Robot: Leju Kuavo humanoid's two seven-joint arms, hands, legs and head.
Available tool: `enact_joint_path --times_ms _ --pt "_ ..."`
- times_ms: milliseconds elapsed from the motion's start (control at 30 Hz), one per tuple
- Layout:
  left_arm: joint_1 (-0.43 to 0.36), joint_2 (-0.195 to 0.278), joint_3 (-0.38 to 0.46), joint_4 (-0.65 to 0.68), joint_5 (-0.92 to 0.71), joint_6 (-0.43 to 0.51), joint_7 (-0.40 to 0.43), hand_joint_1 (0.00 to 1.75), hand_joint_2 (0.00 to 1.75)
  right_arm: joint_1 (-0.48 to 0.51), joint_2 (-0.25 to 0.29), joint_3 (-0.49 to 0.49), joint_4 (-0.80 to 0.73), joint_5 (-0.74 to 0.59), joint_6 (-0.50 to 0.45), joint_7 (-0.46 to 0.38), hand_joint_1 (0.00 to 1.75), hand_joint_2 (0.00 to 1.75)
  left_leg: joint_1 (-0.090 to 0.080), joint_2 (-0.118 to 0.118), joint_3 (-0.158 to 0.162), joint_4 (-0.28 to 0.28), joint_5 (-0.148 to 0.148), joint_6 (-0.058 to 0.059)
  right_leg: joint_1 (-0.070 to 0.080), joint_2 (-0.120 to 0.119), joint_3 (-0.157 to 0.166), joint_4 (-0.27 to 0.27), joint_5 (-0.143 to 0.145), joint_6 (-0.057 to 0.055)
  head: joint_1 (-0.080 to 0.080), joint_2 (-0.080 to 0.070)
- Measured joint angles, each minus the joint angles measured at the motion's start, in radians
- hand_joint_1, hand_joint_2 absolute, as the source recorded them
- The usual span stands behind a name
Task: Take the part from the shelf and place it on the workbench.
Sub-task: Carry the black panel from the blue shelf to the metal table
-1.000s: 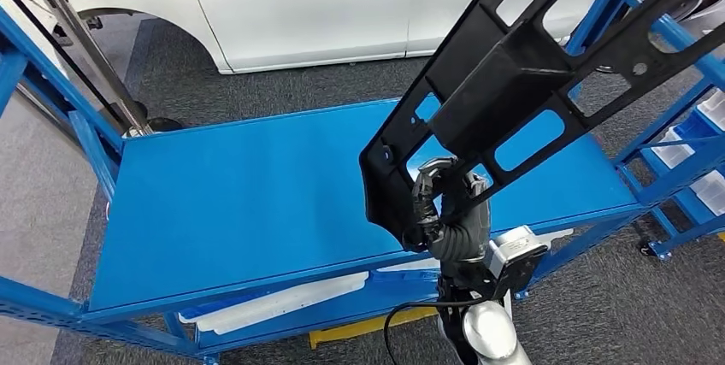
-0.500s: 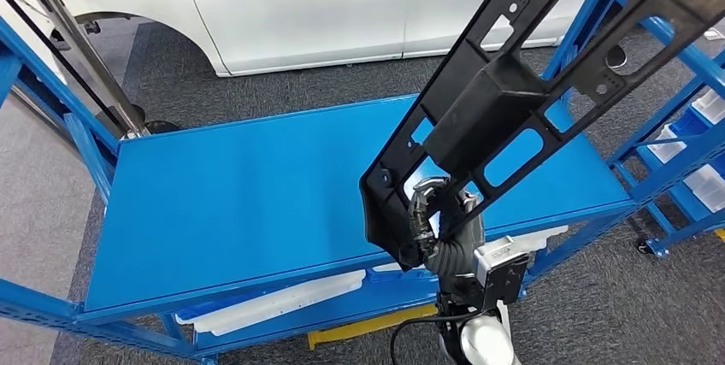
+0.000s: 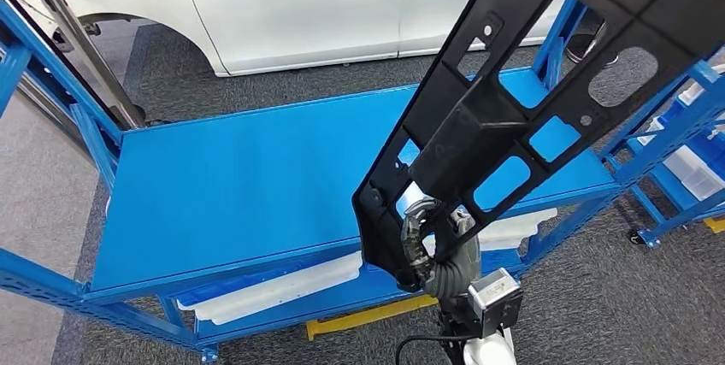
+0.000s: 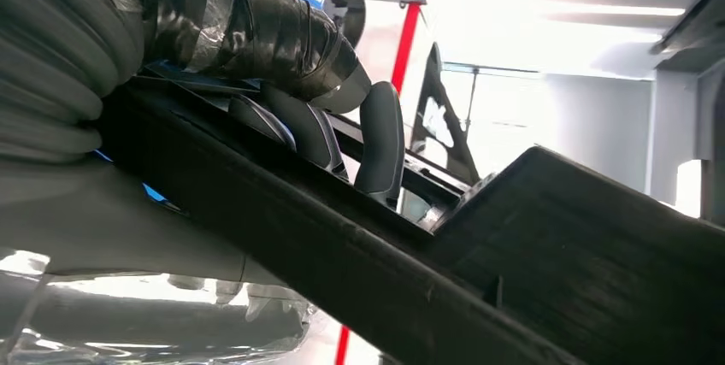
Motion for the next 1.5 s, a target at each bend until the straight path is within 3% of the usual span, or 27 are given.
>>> enact_joint_path --times_ms 67,133,200,233,267,333,367,433,500,567,600,667,733,767,800,867,933,967,1067,1100,1167,1233,1267,1333,1400,1467,1500 --pt "0.001 0.000 0.003 0.000 0.000 0.001 0.002 0.00 1.75 0.011 0.000 -0.005 0.000 0.011 0.004 -0.007 1.75 1.75 0.004 -0.001 -0.008 0.009 -0.008 -0.012 -0.001 -0.002 -0.010 -0.007 0.013 -0.017 0.000 0.000" --pt "0.004 0.000 0.007 0.000 0.002 0.001 0.003 0.00 1.75 0.025 0.000 -0.013 0.000 0.040 -0.008 -0.011 1.75 1.75 0.006 -0.002 -0.031 0.073 -0.079 -0.019 -0.002 -0.005 -0.026 -0.012 0.032 -0.036 0.000 0.000" --pt "0.006 0.000 0.011 0.000 0.007 0.002 0.003 0.00 1.75 0.048 0.000 -0.030 0.000 0.078 -0.033 -0.012 1.75 1.75 0.006 -0.002 -0.061 0.196 -0.174 -0.023 0.003 -0.007 -0.051 -0.009 0.049 -0.045 0.000 0.000" --pt "0.007 0.000 0.013 0.000 0.010 0.002 0.002 0.00 1.75 0.063 0.000 -0.045 0.000 0.097 -0.046 -0.009 1.75 1.75 0.006 -0.003 -0.069 0.250 -0.199 -0.024 0.006 -0.007 -0.064 -0.007 0.057 -0.046 0.000 0.000" --pt "0.009 0.000 0.014 0.000 0.014 0.002 0.001 0.00 1.75 0.078 -0.001 -0.063 0.000 0.116 -0.059 -0.006 1.75 1.75 0.006 -0.003 -0.063 0.276 -0.200 -0.023 0.009 -0.008 -0.078 -0.003 0.064 -0.047 0.000 0.000" --pt "0.011 0.000 0.017 0.000 0.018 0.002 0.000 0.00 1.75 0.106 -0.005 -0.112 0.001 0.158 -0.078 0.003 1.75 1.75 0.003 -0.003 -0.001 0.225 -0.157 -0.016 0.013 -0.008 -0.104 0.006 0.077 -0.045 0.000 0.000" --pt "0.011 0.001 0.019 0.000 0.020 0.002 0.000 0.00 1.75 0.116 -0.008 -0.142 0.002 0.175 -0.079 0.005 1.75 1.75 0.000 -0.004 0.050 0.158 -0.139 -0.008 0.013 -0.008 -0.114 0.011 0.082 -0.043 0.000 0.000" --pt "0.011 0.004 0.022 0.000 0.022 0.002 -0.001 0.00 1.75 0.130 -0.015 -0.212 0.005 0.209 -0.073 0.007 1.75 1.75 -0.008 -0.007 0.136 0.028 -0.132 0.005 0.014 -0.008 -0.128 0.020 0.093 -0.034 0.000 0.000" --pt "0.012 0.007 0.027 0.000 0.024 0.002 -0.002 0.00 1.75 0.138 -0.021 -0.280 0.009 0.251 -0.074 0.017 1.75 1.75 -0.014 -0.008 0.158 -0.020 -0.138 0.013 0.012 -0.008 -0.134 0.019 0.106 -0.021 0.000 0.000" --pt "0.013 0.006 0.034 0.000 0.026 -0.001 -0.004 0.00 1.75 0.143 -0.034 -0.347 0.014 0.290 -0.085 0.032 1.75 1.75 -0.012 -0.005 0.151 -0.033 -0.119 0.026 0.010 -0.007 -0.137 0.019 0.109 -0.008 0.000 0.000" --pt "0.013 0.006 0.037 0.000 0.027 -0.004 -0.005 0.00 1.75 0.145 -0.044 -0.386 0.017 0.306 -0.089 0.037 1.75 1.75 -0.010 -0.003 0.146 -0.040 -0.107 0.035 0.008 -0.006 -0.144 0.034 0.088 -0.002 0.000 0.000" --pt "0.013 0.006 0.040 0.000 0.029 -0.011 -0.008 0.00 1.75 0.147 -0.071 -0.472 0.023 0.340 -0.097 0.043 1.75 1.75 -0.009 0.001 0.128 -0.045 -0.084 0.047 0.002 -0.004 -0.171 0.115 0.005 0.009 0.000 0.000" --pt "0.013 0.007 0.042 0.000 0.031 -0.015 -0.011 0.00 1.75 0.151 -0.097 -0.551 0.029 0.380 -0.105 0.045 1.75 1.75 -0.010 0.002 0.101 -0.039 -0.066 0.049 -0.005 -0.005 -0.199 0.230 -0.064 0.019 0.001 0.000" --pt "0.014 0.007 0.043 0.000 0.031 -0.016 -0.012 0.00 1.75 0.154 -0.107 -0.584 0.031 0.394 -0.108 0.046 1.75 1.75 -0.010 0.002 0.087 -0.035 -0.059 0.047 -0.009 -0.005 -0.200 0.264 -0.067 0.023 0.001 0.000" --pt "0.014 0.007 0.044 0.000 0.031 -0.016 -0.012 0.00 1.75 0.156 -0.114 -0.613 0.033 0.401 -0.108 0.046 1.75 1.75 -0.009 0.003 0.073 -0.030 -0.052 0.045 -0.013 -0.005 -0.184 0.266 -0.052 0.028 0.001 0.000" --pt "0.013 0.007 0.045 0.000 0.031 -0.016 -0.013 0.00 1.75 0.158 -0.123 -0.653 0.034 0.410 -0.108 0.046 1.75 1.75 -0.008 0.004 0.049 -0.016 -0.043 0.037 -0.022 -0.006 -0.104 0.168 -0.005 0.035 0.001 0.000" --pt "0.012 0.008 0.046 0.000 0.031 -0.016 -0.013 0.00 1.75 0.158 -0.126 -0.674 0.034 0.418 -0.108 0.047 1.75 1.75 -0.009 0.005 0.032 -0.002 -0.036 0.026 -0.022 -0.004 -0.025 0.047 0.003 0.033 0.000 0.000" --pt "0.011 0.008 0.046 0.000 0.031 -0.016 -0.014 0.00 1.75 0.159 -0.127 -0.681 0.034 0.423 -0.108 0.047 1.75 1.75 -0.009 0.005 0.027 0.002 -0.031 0.020 -0.019 -0.002 -0.008 0.015 -0.003 0.028 0.000 0.000" --pt "0.013 0.008 0.048 0.000 0.032 -0.016 -0.016 0.00 1.75 0.162 -0.128 -0.692 0.033 0.462 -0.122 0.049 1.75 1.75 -0.006 0.003 0.015 0.008 -0.021 0.000 -0.012 -0.002 -0.022 0.006 0.011 0.000 0.000 0.000" --pt "0.014 0.008 0.049 0.000 0.032 -0.016 -0.016 0.00 1.75 0.162 -0.128 -0.698 0.033 0.496 -0.139 0.053 1.75 1.75 -0.005 0.001 0.006 0.022 -0.039 -0.004 -0.012 -0.003 -0.031 0.004 0.020 -0.011 0.000 0.000" --pt "0.015 0.008 0.053 0.000 0.032 -0.015 -0.017 0.00 1.75 0.168 -0.131 -0.717 0.031 0.600 -0.190 0.067 1.75 1.75 -0.002 0.000 -0.023 0.103 -0.126 -0.009 -0.010 -0.007 -0.054 0.003 0.041 -0.028 0.000 0.000" --pt "0.016 0.008 0.057 0.001 0.031 -0.013 -0.016 0.00 1.75 0.183 -0.134 -0.752 0.024 0.718 -0.249 0.081 1.75 1.75 -0.001 -0.001 -0.050 0.226 -0.212 -0.008 -0.003 -0.009 -0.081 0.004 0.060 -0.035 0.000 0.000" --pt "0.016 0.007 0.058 0.001 0.032 -0.012 -0.015 0.00 1.75 0.193 -0.135 -0.774 0.019 0.767 -0.275 0.086 1.75 1.75 -0.001 -0.001 -0.051 0.270 -0.226 -0.006 0.001 -0.010 -0.095 0.005 0.069 -0.037 0.000 0.000" --pt "0.016 0.007 0.061 0.001 0.032 -0.010 -0.013 0.00 1.75 0.217 -0.135 -0.819 0.005 0.825 -0.312 0.091 1.75 1.75 -0.006 -0.001 -0.004 0.259 -0.191 0.004 0.007 -0.011 -0.120 0.009 0.087 -0.037 0.000 0.000" --pt "0.014 0.010 0.063 0.000 0.033 -0.008 -0.012 0.00 1.75 0.239 -0.134 -0.863 -0.017 0.844 -0.337 0.092 1.75 1.75 -0.020 -0.004 0.101 0.128 -0.148 0.024 0.009 -0.010 -0.139 0.014 0.102 -0.035 0.000 0.000" --pt "0.012 0.014 0.064 0.000 0.034 -0.007 -0.012 0.00 1.75 0.255 -0.132 -0.906 -0.042 0.851 -0.354 0.092 1.75 1.75 -0.032 -0.007 0.188 -0.006 -0.150 0.040 0.007 -0.010 -0.148 0.016 0.118 -0.027 0.000 0.000" --pt "0.012 0.015 0.065 0.000 0.035 -0.007 -0.012 0.00 1.75 0.261 -0.130 -0.928 -0.055 0.856 -0.360 0.090 1.75 1.75 -0.035 -0.008 0.204 -0.039 -0.157 0.044 0.004 -0.010 -0.150 0.013 0.127 -0.021 0.000 0.000"
